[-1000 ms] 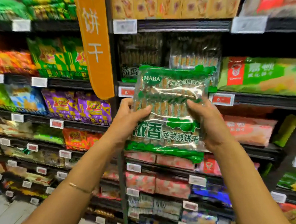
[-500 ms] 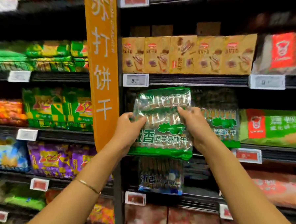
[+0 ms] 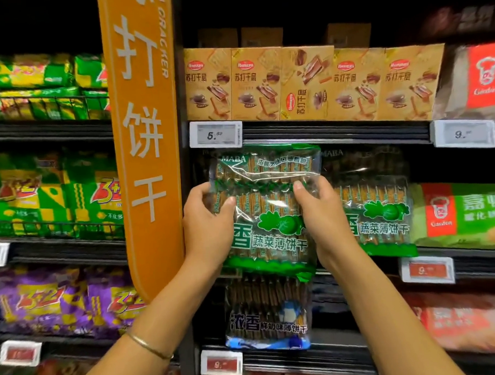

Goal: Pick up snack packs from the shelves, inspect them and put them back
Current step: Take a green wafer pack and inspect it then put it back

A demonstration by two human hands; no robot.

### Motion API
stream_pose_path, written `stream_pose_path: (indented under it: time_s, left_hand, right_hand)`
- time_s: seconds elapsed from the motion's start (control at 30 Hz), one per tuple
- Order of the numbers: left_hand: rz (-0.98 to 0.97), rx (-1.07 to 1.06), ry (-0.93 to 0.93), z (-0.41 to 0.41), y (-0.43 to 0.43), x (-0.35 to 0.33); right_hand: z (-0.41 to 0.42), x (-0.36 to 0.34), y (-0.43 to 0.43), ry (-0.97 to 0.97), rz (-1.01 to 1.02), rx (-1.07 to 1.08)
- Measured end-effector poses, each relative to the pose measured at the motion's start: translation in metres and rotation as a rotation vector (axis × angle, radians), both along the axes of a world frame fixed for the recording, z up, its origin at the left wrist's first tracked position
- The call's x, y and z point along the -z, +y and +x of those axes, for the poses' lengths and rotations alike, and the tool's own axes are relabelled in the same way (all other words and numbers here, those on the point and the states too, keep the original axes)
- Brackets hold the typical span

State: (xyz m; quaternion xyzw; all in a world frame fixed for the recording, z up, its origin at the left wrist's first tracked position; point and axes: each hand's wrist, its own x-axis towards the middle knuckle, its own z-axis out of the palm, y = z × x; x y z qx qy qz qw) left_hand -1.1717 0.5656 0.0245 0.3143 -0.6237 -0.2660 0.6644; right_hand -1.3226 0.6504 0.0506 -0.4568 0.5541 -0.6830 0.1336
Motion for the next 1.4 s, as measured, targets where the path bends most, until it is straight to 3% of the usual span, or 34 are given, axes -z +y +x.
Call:
stream_pose_path:
  time_s: [0.17, 0.43, 0.7, 0.8, 0.97, 1.13, 1.27, 1.4]
  left_hand:
    - [0.006, 0.082, -0.050, 0.008, 0.003, 0.006]
    - [-0.092, 0.114, 0.040, 0.021, 0.030, 0.025]
    - [-0.279, 0.174, 0.166, 0.021, 0.024, -0.006]
    - [-0.265, 0.170, 0.199, 0.015, 0.009, -0.002]
    - [-0.164, 0.115, 0.107, 0.010, -0.012, 0.024]
    - [-0.134, 0.032, -0.008, 0.007, -0.009, 0.022]
    - [-0.263, -0.032, -0.165, 0.003, 0.004, 0.017]
    - [-0.411, -0.210, -0.267, -0.001, 0.018, 0.012]
  right_hand:
    - [0.001, 0.014, 0.007, 0.119, -0.050, 0.057]
    - [0.018, 0.041, 0.023, 0.099, -0.332, 0.111]
    - [0.017, 0.018, 0.015, 0.214, -0.730, 0.159]
    - [0.015, 0.018, -0.004, 0.269, -0.795, 0.131]
    - [0.010, 0.039, -0.029, 0.301, -0.671, 0.114]
    - [0.006, 0.035, -0.036, 0.310, -0.478, 0.274]
    - [0.009, 0.026, -0.028, 0.396, -0.318, 0.413]
    - [0.006, 0.022, -0.015, 0.502, -0.311, 0.462]
